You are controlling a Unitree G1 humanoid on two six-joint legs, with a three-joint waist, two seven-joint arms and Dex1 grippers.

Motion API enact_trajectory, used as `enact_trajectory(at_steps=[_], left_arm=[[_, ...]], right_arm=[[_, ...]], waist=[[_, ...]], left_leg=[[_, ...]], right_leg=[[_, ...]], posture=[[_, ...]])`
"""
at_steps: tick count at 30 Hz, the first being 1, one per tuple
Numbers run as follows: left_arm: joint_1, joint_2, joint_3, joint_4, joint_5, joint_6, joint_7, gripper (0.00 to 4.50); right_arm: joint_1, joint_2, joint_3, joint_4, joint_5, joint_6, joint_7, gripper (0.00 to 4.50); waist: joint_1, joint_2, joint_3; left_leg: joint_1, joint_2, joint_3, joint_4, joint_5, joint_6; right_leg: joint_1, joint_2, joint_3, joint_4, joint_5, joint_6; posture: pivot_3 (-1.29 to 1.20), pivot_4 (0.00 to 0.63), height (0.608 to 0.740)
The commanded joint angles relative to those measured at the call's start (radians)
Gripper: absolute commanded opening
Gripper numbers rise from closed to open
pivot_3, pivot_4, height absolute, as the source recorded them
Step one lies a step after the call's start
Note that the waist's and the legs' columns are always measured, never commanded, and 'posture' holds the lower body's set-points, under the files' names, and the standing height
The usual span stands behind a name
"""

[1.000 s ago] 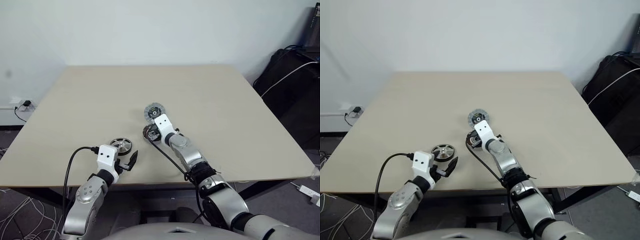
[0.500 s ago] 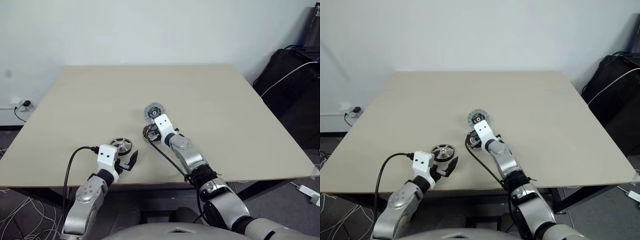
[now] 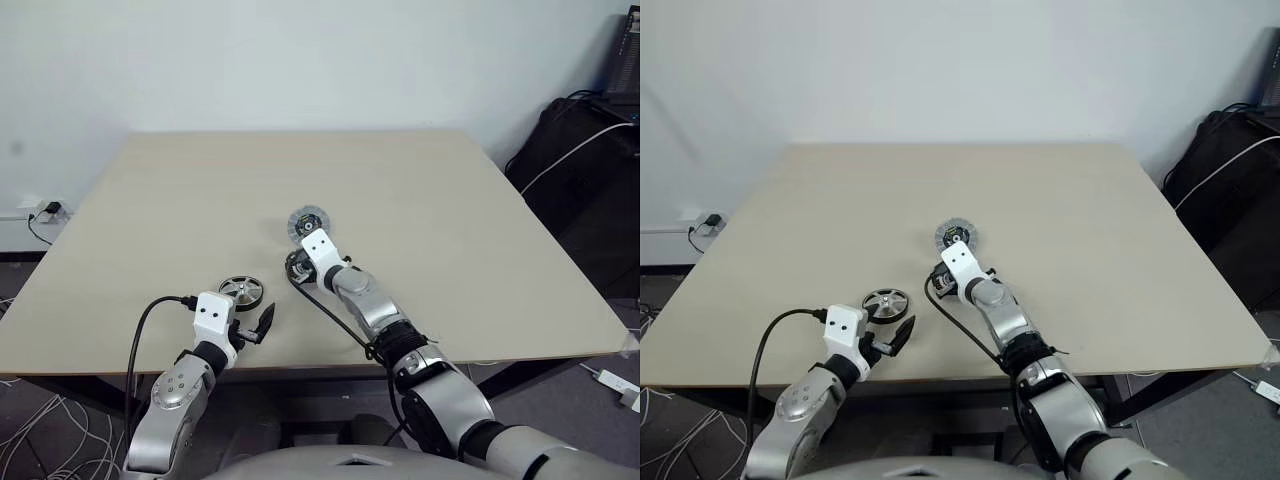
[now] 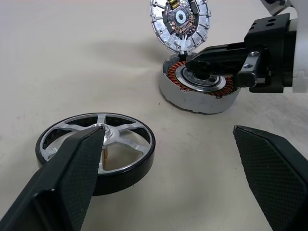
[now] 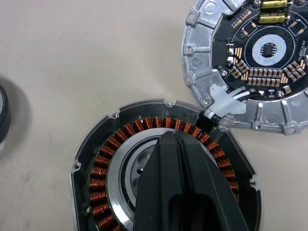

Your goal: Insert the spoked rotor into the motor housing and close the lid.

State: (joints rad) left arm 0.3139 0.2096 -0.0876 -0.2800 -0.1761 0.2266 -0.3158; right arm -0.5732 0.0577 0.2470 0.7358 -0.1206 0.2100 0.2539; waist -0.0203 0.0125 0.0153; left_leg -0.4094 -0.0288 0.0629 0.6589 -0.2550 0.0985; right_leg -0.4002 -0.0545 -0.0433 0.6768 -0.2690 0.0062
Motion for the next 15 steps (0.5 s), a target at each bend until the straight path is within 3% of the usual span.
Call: enact_trajectory(at_steps=[1, 15], left_arm=[[-0.007, -0.005, 0.002, -0.062, 0.003, -0.020, 0.006, 4.50], [-0.025, -0.004, -0.009, -0.048, 0.000, -0.015, -0.005, 4.50]], right_arm=[[-0.026, 0.003, -0.010, 0.024, -0.004, -0.017, -0.007, 0.03], [0.031, -0.010, -0.034, -0.192, 0.036, -0.013, 0.024, 0.03]], waist=[[0.000, 0.000, 0.000], [0.000, 0.000, 0.000]], left_leg=[[0.000, 0.000, 0.000, 0.000, 0.000, 0.000], [-0.001, 0.000, 0.000, -0.001, 0.000, 0.000]], right_leg=[[0.000, 0.000, 0.000, 0.000, 0.000, 0.000], [-0.001, 0.000, 0.000, 0.000, 0.000, 0.000]], posture=[[0.00, 0.000, 0.740], [0.00, 0.000, 0.740]])
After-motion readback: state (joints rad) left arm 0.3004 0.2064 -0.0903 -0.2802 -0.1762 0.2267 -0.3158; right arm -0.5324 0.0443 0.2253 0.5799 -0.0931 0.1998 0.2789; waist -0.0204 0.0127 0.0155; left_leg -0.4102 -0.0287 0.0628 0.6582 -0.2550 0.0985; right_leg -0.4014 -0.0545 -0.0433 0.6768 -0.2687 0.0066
